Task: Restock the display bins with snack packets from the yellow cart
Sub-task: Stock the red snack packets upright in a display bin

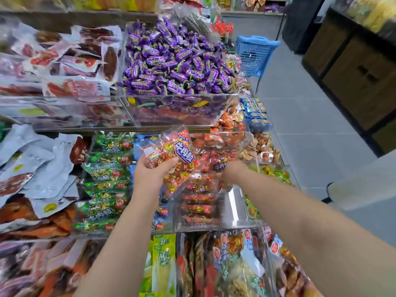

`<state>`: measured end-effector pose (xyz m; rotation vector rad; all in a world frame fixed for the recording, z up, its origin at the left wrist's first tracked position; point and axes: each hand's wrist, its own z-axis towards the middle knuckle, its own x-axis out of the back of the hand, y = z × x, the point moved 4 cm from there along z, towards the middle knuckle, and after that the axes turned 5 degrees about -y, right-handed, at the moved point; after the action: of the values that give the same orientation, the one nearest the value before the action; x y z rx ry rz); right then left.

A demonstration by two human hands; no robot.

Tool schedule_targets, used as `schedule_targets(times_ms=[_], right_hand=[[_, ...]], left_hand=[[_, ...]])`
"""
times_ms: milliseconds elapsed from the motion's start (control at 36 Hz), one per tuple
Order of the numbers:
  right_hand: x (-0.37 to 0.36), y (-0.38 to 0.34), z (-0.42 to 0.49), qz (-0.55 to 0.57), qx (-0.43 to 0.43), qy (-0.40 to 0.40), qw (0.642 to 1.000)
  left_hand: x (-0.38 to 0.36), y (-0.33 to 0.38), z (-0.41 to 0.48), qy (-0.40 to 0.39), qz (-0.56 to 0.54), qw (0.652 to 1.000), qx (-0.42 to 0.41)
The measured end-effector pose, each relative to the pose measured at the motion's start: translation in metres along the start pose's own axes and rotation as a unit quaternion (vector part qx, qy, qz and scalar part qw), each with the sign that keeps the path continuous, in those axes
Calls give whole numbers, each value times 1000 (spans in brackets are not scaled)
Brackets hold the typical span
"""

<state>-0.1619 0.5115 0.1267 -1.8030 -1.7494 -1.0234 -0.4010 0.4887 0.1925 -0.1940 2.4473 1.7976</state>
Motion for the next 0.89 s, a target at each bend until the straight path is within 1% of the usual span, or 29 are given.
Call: schedule_targets(times_ms=[56,139,167,194,222,250,306,361,389,444,556,639,750,833,889], right_hand=[[-7,2,11,25,15,-29,999],[-14,8,18,154,72,-73,983],[-13,9,19,170,95,-89,977],[-13,11,20,163,115,-102,975],[-11,14,21,133,122,-101,978],[-10,17,23,87,120,-81,986],[-2,21,27,-5,102,6,995],[4,21,29,-78,88,92,989],[7,18,30,-113,85,113,984],[10,12,34,-155,81,122,977],[10,6,43,-144,50,116,982],[9,5,45,-134,52,115,983],[10,15,43,-83,53,111,989],[15,18,36,-71,65,96,991],[25,19,26,-79,97,116,985]], left_hand=[[0,1,1,-2,3,1000,1],[2,2,4,-2,6,1000,-4],[2,3,5,-2,8,1000,-5],[2,3,7,-3,7,1000,-6],[2,4,8,-5,5,1000,-6],[1,4,10,-7,2,1000,-5],[-2,5,12,-12,3,1000,-5],[-5,7,15,-14,7,1000,-15],[-6,9,15,-17,7,1000,-20],[-10,12,16,-21,9,999,-27],[-13,15,19,-32,18,999,-32],[-13,16,20,-35,26,999,-32],[-11,14,23,-34,28,999,-24],[-10,13,24,-34,21,999,-21],[-9,13,25,-35,13,999,-19]])
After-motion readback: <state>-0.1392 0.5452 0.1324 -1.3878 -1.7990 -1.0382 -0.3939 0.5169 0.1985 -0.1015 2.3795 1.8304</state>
